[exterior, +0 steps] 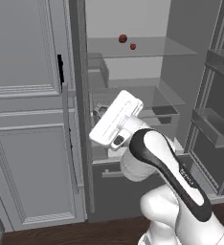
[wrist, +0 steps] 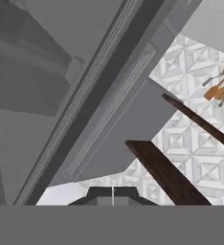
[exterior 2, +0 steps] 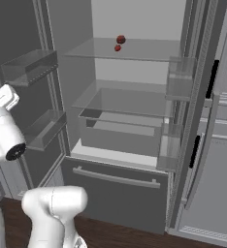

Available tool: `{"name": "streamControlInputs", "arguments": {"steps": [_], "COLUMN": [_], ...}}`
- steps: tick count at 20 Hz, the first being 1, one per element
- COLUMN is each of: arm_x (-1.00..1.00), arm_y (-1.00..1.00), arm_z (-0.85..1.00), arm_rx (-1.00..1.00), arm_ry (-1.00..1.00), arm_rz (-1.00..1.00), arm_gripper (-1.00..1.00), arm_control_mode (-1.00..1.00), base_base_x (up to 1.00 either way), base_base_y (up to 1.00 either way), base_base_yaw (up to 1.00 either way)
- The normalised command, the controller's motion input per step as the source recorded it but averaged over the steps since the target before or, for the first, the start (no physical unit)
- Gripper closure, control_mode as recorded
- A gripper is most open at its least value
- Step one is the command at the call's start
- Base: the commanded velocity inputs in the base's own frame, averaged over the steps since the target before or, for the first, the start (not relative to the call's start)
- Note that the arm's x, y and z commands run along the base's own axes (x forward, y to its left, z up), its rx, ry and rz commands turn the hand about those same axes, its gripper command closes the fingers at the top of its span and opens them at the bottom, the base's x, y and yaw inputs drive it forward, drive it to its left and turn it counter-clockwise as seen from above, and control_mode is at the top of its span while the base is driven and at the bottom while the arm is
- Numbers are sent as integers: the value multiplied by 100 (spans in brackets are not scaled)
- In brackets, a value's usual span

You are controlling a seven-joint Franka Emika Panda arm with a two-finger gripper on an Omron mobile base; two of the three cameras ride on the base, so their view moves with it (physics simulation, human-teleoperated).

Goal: Take the strawberry from the fridge and place it on top of the pancake, located on the dining counter.

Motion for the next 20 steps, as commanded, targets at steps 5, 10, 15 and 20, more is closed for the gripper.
{"name": "streamControlInputs", "arguments": {"steps": [5, 10, 15, 20], "arm_x": [-65, -54, -46, -53], "arm_y": [-99, -100, -100, -97], "arm_z": [80, 33, 34, 64], "arm_rx": [-10, -38, -49, -44], "arm_ry": [25, 27, 25, 9], "arm_rz": [-26, -30, -24, -18], "arm_gripper": [100, 100, 100, 100], "arm_control_mode": [-100, -100, -100, -100], "base_base_x": [0, 0, 0, 0], "base_base_y": [0, 0, 0, 0], "base_base_yaw": [0, 0, 0, 0]}}
